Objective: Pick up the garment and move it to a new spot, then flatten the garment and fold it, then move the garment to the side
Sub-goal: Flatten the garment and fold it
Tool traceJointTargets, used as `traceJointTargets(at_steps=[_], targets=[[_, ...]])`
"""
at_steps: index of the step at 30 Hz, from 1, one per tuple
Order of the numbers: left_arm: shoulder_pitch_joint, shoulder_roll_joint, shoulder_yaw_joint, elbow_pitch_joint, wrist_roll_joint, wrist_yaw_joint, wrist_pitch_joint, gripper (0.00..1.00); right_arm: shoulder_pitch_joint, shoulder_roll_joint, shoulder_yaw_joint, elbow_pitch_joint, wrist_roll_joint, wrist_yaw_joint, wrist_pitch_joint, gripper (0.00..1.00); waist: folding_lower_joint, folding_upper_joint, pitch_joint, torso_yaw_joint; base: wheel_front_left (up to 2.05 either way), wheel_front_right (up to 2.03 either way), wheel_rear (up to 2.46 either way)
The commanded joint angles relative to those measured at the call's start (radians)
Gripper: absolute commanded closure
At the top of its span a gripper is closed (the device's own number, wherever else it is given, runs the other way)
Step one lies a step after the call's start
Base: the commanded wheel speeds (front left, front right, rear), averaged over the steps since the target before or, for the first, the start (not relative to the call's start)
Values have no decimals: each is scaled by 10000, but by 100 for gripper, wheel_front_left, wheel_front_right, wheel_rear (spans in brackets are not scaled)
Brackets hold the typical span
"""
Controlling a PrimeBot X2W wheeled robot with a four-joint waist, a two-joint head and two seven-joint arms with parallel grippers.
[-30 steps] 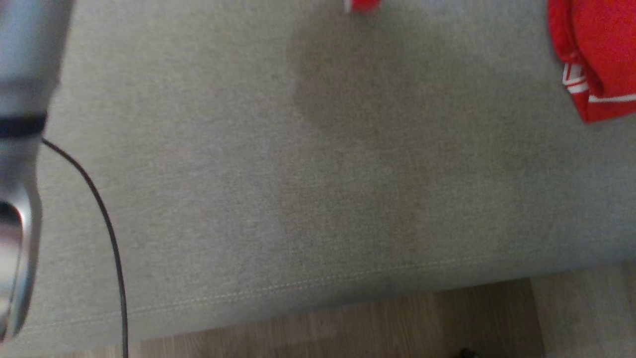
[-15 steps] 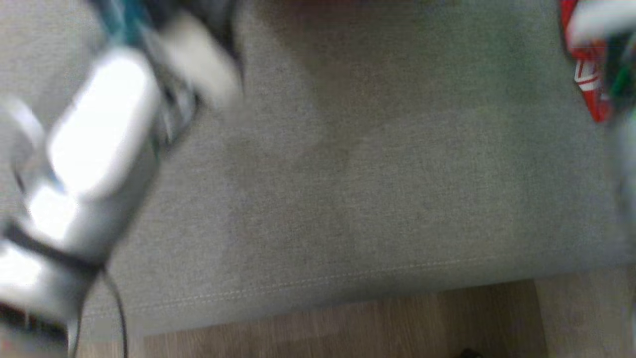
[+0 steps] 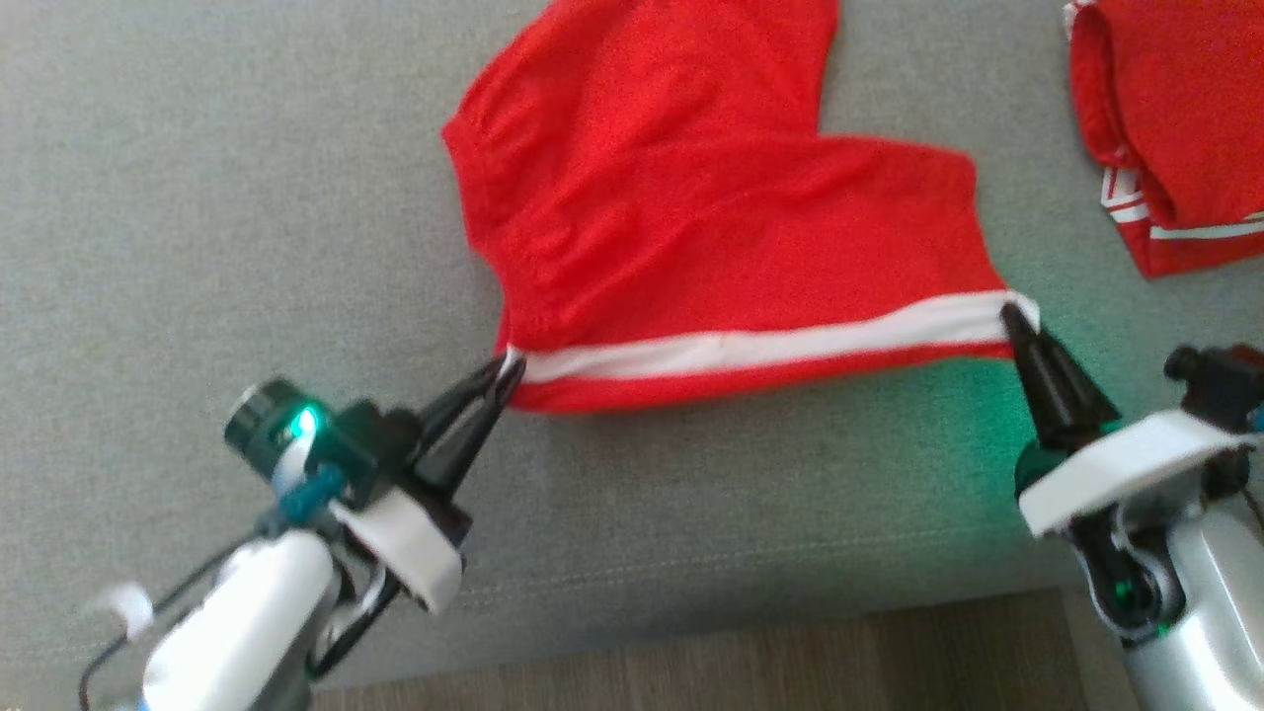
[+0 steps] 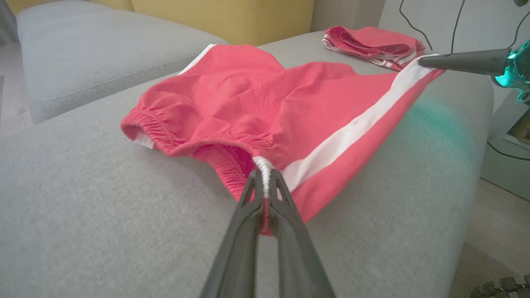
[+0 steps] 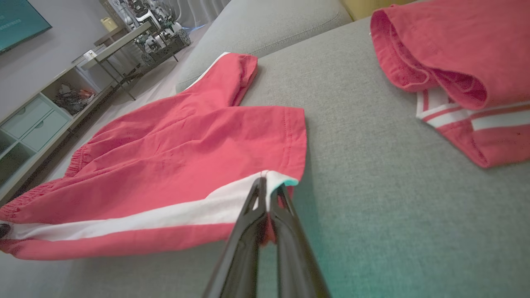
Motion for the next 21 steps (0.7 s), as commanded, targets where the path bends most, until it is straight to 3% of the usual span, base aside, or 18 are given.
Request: traceJointTargets(at_steps=[1, 10, 14, 21], targets=[[47, 374, 564, -412, 99, 86, -50, 100, 349, -43, 6, -584, -30, -4, 175, 100, 0, 0, -206, 10, 0, 0, 0], [2116, 802, 1099, -1849, 334, 403, -51, 100, 2881, -19, -1317, -4031, 74, -4, 2310, 100, 0, 0, -775, 253, 0, 0, 0], [2624, 914, 1428, -2480, 253, 575, -51, 100, 3606, 291, -2091, -5466, -39, -4, 2945, 100, 0, 0, -938, 282, 0, 0, 0], [2616, 863, 1583, -2829, 329, 470, -51, 100, 3458, 870, -2353, -6315, -513, -4, 3645, 100, 0, 0, -1305, 229, 0, 0, 0]])
